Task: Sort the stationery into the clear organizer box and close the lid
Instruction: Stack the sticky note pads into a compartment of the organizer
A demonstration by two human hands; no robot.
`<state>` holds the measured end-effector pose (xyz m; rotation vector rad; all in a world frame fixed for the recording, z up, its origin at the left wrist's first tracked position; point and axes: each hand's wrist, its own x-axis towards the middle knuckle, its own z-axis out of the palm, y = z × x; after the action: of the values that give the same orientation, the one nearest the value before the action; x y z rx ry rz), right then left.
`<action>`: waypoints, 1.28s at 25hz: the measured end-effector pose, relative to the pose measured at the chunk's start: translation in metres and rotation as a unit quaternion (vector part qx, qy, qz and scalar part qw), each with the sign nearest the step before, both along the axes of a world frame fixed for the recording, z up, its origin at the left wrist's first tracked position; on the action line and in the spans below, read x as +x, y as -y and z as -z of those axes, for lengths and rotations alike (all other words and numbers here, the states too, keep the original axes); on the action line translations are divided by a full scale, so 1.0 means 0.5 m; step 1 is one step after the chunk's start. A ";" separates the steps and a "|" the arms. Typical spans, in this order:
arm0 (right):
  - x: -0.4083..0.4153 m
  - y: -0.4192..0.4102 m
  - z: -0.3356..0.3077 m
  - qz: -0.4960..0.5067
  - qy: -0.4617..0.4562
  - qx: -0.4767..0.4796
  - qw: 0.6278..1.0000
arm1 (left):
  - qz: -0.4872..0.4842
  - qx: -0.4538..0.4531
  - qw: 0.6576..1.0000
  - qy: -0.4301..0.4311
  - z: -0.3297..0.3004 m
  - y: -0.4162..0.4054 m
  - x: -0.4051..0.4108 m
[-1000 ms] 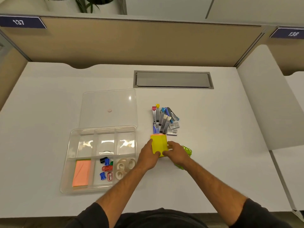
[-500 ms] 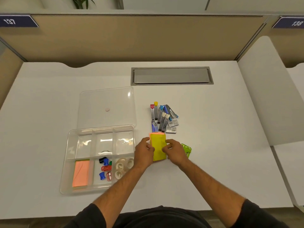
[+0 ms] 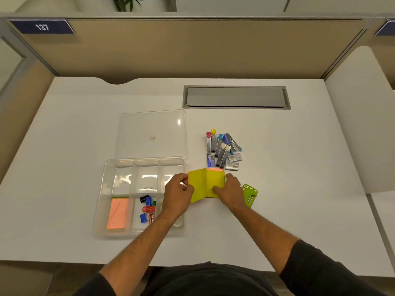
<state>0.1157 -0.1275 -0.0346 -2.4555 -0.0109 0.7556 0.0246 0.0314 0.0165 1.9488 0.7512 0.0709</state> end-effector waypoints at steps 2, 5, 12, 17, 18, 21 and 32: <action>-0.011 -0.011 0.010 -0.013 -0.001 -0.017 1.000 | -0.007 -0.008 1.000 0.001 -0.007 -0.006 -0.014; -0.023 -0.021 0.026 -0.034 0.002 -0.048 0.998 | -0.018 -0.018 1.000 0.004 -0.015 -0.014 -0.033; -0.033 -0.047 0.040 -0.033 0.015 -0.097 0.995 | -0.026 -0.029 0.999 0.003 -0.029 -0.030 -0.054; -0.034 -0.056 0.039 -0.007 0.030 -0.114 0.993 | -0.050 -0.063 0.997 0.008 -0.026 -0.055 -0.065; -0.035 -0.057 0.041 0.006 0.032 -0.101 0.994 | -0.053 -0.073 0.996 0.016 -0.027 -0.062 -0.068; -0.033 -0.048 0.040 0.061 0.028 -0.039 0.997 | -0.052 -0.099 0.993 0.028 -0.030 -0.094 -0.078; -0.116 -0.178 -0.089 0.254 0.065 0.265 0.928 | -0.024 -0.154 0.987 0.032 -0.005 -0.267 -0.160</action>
<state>0.0575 -0.0388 0.0101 -1.8619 0.3177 0.3035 -0.0555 0.1651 0.0190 1.6272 0.7221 0.0428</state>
